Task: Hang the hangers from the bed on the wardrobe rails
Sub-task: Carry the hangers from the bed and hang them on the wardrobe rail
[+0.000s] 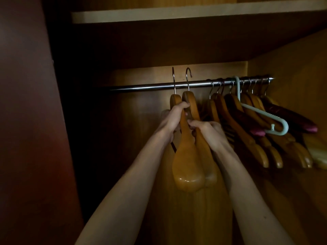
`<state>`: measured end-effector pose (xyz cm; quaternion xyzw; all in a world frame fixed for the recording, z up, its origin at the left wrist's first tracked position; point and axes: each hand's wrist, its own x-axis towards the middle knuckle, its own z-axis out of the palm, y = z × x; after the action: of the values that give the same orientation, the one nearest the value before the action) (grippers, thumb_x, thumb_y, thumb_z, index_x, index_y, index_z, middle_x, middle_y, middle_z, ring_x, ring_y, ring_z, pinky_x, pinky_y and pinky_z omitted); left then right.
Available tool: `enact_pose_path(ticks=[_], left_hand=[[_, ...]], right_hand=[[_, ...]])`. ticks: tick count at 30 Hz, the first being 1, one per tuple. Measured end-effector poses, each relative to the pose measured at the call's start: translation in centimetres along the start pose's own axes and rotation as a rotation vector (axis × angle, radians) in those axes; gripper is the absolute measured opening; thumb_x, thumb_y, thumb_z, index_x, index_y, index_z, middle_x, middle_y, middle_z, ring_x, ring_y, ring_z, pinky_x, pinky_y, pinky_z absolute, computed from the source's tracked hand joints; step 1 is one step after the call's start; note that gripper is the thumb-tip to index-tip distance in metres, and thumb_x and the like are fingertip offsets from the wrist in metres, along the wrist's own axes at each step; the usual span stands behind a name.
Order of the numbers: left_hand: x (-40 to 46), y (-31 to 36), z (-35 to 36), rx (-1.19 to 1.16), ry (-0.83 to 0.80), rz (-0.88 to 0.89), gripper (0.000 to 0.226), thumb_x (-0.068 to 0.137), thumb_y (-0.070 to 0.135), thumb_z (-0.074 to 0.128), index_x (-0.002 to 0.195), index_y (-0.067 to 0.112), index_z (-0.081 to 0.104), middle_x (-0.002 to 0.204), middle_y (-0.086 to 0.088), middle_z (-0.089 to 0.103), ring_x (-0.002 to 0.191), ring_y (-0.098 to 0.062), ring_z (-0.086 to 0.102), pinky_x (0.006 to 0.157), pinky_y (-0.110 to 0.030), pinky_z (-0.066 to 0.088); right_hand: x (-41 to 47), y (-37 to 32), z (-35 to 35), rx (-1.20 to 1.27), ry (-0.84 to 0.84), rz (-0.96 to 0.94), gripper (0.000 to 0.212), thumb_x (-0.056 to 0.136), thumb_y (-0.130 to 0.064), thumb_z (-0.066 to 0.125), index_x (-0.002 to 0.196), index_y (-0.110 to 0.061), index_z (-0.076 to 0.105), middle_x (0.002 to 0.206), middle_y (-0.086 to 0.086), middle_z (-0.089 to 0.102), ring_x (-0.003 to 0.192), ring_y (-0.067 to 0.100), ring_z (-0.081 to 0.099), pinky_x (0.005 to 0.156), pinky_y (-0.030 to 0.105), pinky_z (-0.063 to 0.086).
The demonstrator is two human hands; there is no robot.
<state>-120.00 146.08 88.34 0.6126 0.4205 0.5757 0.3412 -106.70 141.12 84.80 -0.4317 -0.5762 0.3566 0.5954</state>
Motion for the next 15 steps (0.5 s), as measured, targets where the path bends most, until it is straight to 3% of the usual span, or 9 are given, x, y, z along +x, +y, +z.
enact_pose_path(ticks=[4,6,12,15], left_hand=[[1.4,-0.8,0.6,0.015,-0.038,-0.012,0.042,0.087,0.058,0.058,0.085,0.017,0.070,0.075,-0.004,0.072,0.073,-0.018,0.073,0.066,-0.029,0.054],[1.7,-1.2,0.9,0.008,-0.041,-0.034,0.043,0.087,0.058,0.059,0.085,0.017,0.069,0.076,-0.005,0.072,0.071,-0.019,0.073,0.062,-0.027,0.053],[2.1,-1.9,2.2,-0.004,-0.038,-0.081,0.040,0.090,0.055,0.061,0.084,0.016,0.067,0.056,0.006,0.061,0.041,-0.003,0.059,0.039,-0.012,0.040],[2.4,-2.6,3.0,-0.029,-0.035,-0.107,0.041,0.089,0.055,0.062,0.086,0.015,0.069,0.059,0.004,0.062,0.041,-0.003,0.059,0.036,-0.010,0.039]], right_hand=[[1.2,0.5,-0.3,0.010,0.027,0.037,0.021,0.086,-0.041,0.070,0.089,-0.023,0.080,0.074,-0.008,0.078,0.069,0.011,0.074,0.064,0.027,0.048],[1.5,0.9,-0.5,0.016,0.024,0.044,0.020,0.087,-0.040,0.070,0.090,-0.022,0.080,0.075,-0.007,0.078,0.064,0.006,0.073,0.064,0.027,0.048],[2.4,2.1,-1.5,0.036,0.064,0.090,0.025,0.087,-0.036,0.070,0.095,-0.014,0.080,0.081,0.001,0.077,0.076,0.018,0.070,0.064,0.029,0.049],[2.9,2.8,-2.1,0.027,0.034,0.090,0.029,0.088,-0.036,0.069,0.098,-0.011,0.080,0.086,0.009,0.076,0.080,0.023,0.070,0.077,0.039,0.057]])
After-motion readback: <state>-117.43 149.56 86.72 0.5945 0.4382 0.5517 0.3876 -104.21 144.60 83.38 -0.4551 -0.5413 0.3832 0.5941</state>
